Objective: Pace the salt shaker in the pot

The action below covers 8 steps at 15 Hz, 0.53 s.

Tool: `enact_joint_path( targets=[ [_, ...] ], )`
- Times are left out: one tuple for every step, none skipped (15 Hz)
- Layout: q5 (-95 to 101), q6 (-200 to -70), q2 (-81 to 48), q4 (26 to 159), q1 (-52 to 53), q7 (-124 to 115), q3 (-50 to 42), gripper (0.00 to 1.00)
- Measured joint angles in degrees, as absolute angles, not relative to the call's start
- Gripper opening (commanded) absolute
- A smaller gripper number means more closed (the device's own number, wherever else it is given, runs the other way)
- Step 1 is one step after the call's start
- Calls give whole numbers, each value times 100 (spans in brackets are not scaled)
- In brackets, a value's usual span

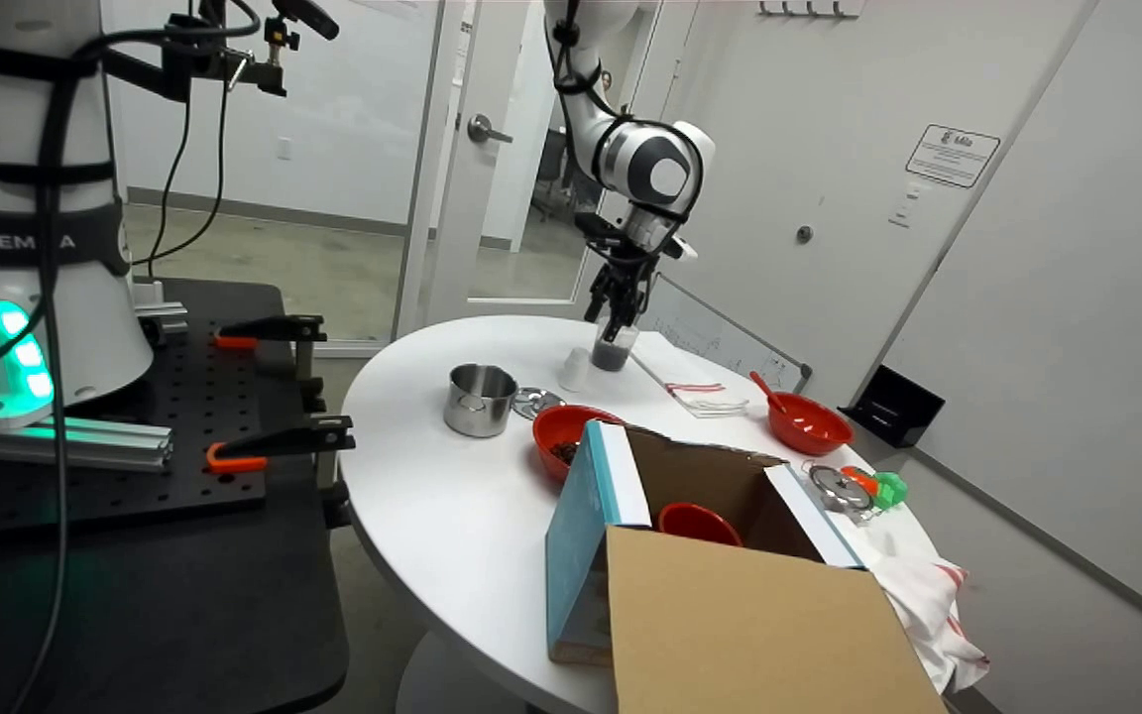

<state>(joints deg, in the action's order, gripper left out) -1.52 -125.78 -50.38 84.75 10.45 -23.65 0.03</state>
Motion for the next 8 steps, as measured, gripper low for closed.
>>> enact_joint_path(
  targets=[
    [-198, -12548, -5089, 8443, 1026, -2365, 3, 100],
    [-238, -12519, -5141, 8410, 1014, -2365, 3, 100],
    [-279, -12485, -5194, 8370, 1006, -2365, 5, 100],
    [-316, -12454, -5252, 8323, 1000, -2365, 11, 100],
    [-349, -12434, -5303, 8290, 995, -2364, 18, 100],
    [-390, -12409, -5357, 8248, 992, -2364, 25, 100],
    [-430, -12376, -5407, 8208, 992, -2364, 30, 100],
    [-470, -12340, -5454, 8172, 990, -2364, 34, 100]
  ],
)
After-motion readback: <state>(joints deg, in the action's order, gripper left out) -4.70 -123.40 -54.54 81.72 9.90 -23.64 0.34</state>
